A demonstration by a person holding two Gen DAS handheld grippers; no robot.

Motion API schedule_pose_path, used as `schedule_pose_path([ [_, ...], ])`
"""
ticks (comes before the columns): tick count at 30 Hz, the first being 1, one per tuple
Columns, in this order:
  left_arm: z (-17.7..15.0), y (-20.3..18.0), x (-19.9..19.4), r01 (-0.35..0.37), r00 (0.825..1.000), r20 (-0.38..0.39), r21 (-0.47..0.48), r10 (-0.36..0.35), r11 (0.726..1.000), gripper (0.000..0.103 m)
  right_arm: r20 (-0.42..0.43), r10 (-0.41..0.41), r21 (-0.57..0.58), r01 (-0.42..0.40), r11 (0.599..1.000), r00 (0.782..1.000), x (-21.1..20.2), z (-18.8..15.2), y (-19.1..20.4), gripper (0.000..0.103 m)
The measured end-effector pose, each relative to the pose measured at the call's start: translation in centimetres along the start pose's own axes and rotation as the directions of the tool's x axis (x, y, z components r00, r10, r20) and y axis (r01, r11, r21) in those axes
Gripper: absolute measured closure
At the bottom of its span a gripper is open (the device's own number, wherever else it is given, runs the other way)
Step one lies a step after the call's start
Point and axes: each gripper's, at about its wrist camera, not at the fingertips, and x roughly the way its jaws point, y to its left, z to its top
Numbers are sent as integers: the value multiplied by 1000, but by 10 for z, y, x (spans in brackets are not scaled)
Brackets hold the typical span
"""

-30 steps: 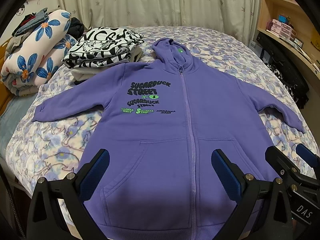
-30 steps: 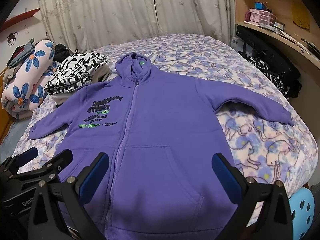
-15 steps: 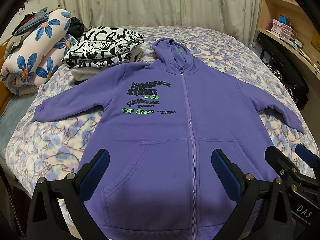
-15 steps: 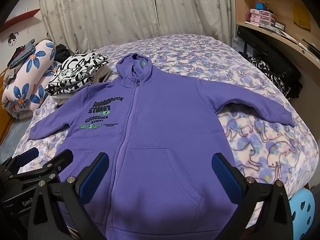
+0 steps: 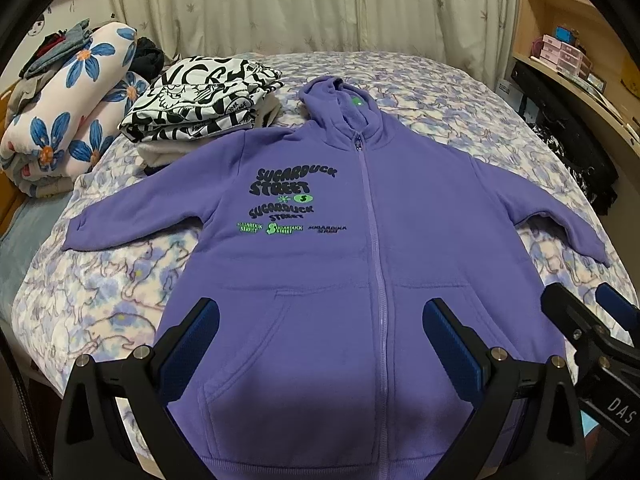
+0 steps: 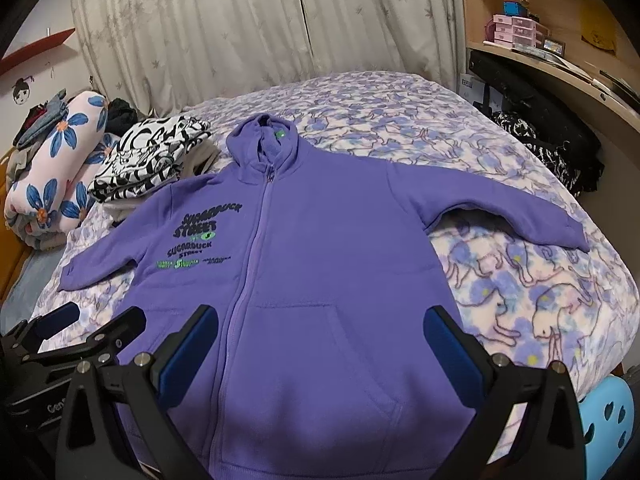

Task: Fold large clothes
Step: 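Move the right tool to the hoodie sleeve cuff and grasp it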

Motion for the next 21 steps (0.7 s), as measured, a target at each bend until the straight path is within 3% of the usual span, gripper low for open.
schedule_pose_path([
  [10, 38, -21, 0, -1, 997, 78, 25, -1, 1000, 2, 97, -45, 7, 45, 999, 994, -5, 30, -26, 0],
  [21, 87, -50, 12, 61, 990, 129, 20, -63, 998, 2, 178, -153, 58, 145, 988, 972, -4, 67, -78, 0],
])
